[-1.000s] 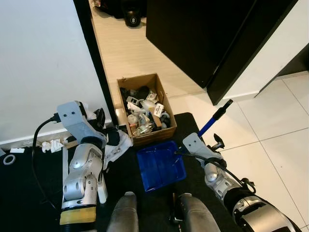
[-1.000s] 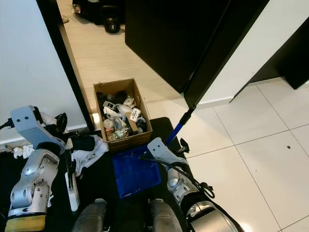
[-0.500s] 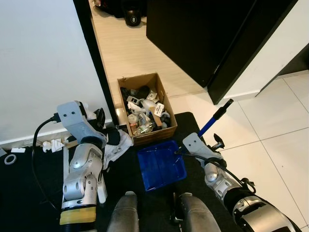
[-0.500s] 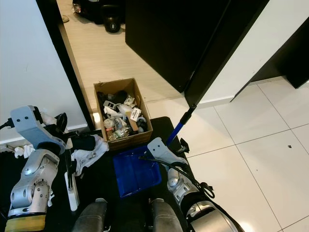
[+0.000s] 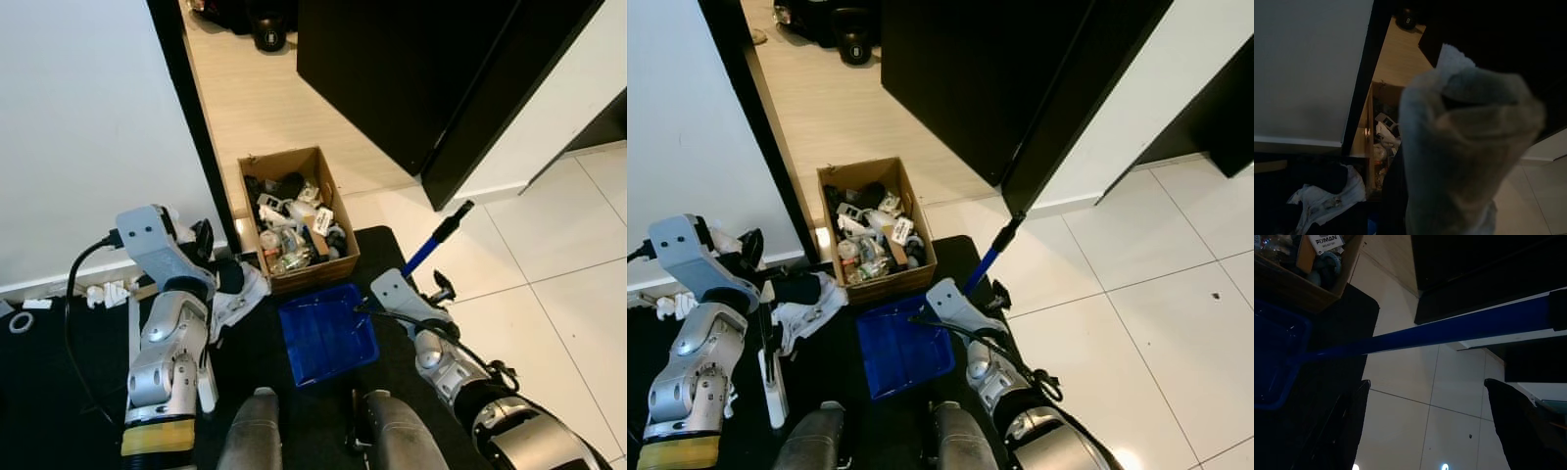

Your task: Sweep floor

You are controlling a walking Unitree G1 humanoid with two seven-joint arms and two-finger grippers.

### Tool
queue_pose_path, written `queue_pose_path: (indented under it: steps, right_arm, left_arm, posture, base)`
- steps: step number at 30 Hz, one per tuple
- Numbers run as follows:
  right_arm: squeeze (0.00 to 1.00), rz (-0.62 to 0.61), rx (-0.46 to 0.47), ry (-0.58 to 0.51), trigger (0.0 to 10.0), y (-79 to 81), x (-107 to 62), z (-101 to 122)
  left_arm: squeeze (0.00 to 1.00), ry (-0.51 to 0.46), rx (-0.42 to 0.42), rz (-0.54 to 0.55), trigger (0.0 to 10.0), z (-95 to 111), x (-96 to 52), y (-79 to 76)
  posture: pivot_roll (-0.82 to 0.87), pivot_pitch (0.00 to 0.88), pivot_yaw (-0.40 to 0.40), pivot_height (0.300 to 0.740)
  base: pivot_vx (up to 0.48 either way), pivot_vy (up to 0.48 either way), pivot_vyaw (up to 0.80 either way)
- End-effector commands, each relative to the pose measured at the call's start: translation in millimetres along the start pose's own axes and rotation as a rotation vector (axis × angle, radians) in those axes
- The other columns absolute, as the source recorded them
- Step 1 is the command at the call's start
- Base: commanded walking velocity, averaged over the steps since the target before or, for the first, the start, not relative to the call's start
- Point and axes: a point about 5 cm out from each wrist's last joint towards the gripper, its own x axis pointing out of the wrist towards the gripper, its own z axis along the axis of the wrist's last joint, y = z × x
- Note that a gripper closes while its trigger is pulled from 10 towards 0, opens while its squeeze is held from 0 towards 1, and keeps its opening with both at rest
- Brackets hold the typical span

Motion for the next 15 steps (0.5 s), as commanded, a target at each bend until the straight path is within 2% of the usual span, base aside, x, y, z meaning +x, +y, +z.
queue_pose_path:
  steps: [1,15]
  right_arm:
    - [0.0,0.011,-0.006,0.027,10.0,2.0,-2.9,-8.3]
    - [0.0,0.011,-0.006,0.029,10.0,2.5,-3.9,-10.3]
  left_arm:
    - [0.0,-0.006,0.0,0.003,10.0,0.5,-2.2,-1.2]
    - [0.0,-0.009,0.002,0.004,10.0,0.6,-3.0,-1.5]
  posture:
    - [0.12,0.223,-0.089,0.74]
    - [0.13,0.215,-0.094,0.74]
  base:
    - [0.0,0.0,0.0]
    - [0.0,0.0,0.0]
